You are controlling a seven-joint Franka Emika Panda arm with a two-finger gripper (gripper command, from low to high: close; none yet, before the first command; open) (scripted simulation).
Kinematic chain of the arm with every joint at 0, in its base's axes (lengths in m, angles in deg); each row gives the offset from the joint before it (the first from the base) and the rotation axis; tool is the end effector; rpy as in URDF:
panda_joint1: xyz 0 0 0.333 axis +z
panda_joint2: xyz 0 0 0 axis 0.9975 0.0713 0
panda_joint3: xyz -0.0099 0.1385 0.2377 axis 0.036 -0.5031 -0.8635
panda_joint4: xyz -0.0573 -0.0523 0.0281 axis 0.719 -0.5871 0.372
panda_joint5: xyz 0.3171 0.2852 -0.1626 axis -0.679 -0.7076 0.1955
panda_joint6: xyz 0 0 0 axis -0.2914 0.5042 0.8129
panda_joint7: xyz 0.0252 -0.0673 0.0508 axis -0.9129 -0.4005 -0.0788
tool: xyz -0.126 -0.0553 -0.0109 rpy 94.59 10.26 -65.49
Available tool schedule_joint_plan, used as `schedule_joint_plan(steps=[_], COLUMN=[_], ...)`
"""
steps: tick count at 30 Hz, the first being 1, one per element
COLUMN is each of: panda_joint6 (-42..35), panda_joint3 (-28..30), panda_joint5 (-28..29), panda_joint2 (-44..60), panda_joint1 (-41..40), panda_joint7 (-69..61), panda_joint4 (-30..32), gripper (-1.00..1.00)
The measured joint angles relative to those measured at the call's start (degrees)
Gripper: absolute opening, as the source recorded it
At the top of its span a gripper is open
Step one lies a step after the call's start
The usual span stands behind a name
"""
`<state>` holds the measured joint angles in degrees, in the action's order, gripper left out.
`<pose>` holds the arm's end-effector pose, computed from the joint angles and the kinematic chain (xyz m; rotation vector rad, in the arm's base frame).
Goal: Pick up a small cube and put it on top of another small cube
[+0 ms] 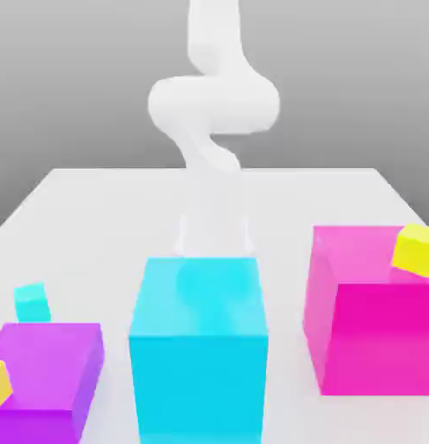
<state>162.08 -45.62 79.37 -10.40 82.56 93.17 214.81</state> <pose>0.4911 -0.0478 0.6045 -2.4423 1.1990 -0.9506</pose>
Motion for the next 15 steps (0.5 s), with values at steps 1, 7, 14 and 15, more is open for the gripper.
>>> schedule_joint_plan(steps=[1,7,14,15], panda_joint6=[1.27,8.34,16.53,17.68], panda_joint3=[0.90,6.81,15.14,16.39], panda_joint5=[0.45,2.35,1.99,1.49], panda_joint2=[2.26,14.72,29.10,31.20], panda_joint1=[-1.47,-9.33,-17.39,-18.41], panda_joint7=[0.72,4.26,6.50,6.50], panda_joint4=[1.04,6.85,13.55,14.50], gripper=[0.00,0.00,0.00,0.00])
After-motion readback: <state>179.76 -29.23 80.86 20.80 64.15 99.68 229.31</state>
